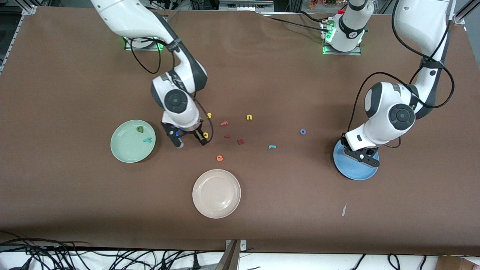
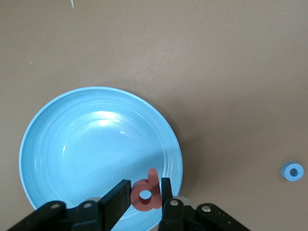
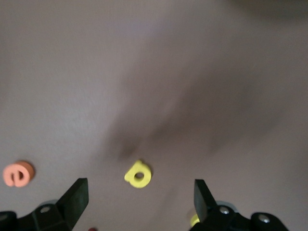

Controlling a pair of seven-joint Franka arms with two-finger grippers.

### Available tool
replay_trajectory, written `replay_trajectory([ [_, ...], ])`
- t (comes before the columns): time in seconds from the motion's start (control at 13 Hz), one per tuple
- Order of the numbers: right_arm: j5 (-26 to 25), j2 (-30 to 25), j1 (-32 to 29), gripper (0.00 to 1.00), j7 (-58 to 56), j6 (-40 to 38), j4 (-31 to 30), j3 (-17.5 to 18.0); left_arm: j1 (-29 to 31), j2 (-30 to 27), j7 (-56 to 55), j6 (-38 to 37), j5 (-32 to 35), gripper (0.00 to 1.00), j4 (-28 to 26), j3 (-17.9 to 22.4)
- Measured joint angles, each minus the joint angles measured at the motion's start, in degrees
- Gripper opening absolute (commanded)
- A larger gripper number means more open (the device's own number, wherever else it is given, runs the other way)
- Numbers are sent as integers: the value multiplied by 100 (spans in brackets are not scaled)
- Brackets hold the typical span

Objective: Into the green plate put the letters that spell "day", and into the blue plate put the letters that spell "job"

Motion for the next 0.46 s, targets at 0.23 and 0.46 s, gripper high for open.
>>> replay_trajectory([
  [0.23,5,214,33,69,35,199,21,-5,0,2,1,23,1,59,-2,-1],
  [0.46,19,324,67,45,35,302,24,-5,-7,2,-5,33,-6,66,-2,-30],
])
